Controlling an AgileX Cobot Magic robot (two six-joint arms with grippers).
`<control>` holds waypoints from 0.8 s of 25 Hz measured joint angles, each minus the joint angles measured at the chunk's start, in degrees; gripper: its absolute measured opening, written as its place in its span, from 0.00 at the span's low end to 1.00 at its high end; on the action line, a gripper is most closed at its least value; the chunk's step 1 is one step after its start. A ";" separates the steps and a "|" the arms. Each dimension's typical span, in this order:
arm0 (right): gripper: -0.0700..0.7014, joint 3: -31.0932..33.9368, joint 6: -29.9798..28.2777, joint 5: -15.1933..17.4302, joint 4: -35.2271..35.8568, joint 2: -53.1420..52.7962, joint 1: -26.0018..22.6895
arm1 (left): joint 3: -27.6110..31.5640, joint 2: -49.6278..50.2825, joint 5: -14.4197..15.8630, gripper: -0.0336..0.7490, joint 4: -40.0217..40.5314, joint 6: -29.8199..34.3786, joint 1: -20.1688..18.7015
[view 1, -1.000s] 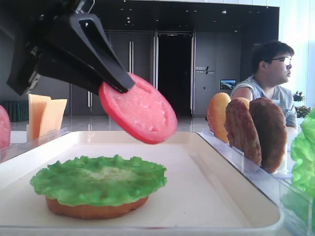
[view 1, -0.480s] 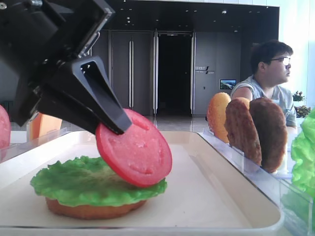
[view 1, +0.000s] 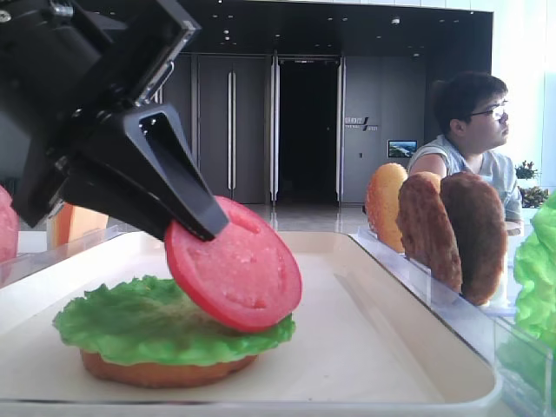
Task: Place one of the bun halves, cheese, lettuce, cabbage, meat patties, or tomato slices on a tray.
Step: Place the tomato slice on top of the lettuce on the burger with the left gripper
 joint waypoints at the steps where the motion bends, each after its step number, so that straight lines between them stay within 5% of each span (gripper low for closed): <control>1: 0.52 0.00 0.00 0.00 0.00 0.00 0.00 | 0.00 0.00 0.49 0.11 0.35 -0.61 0.63; 8: 0.52 0.00 0.00 0.00 0.00 0.00 0.00 | 0.00 0.00 6.02 0.19 4.45 -3.59 7.25; 16: 0.52 0.00 0.00 0.00 0.00 0.00 0.00 | 0.00 0.00 8.09 0.66 5.13 -4.13 7.76; 20: 0.52 0.00 0.00 0.00 0.00 0.00 0.00 | -0.05 -0.07 9.48 0.74 9.18 -7.50 7.76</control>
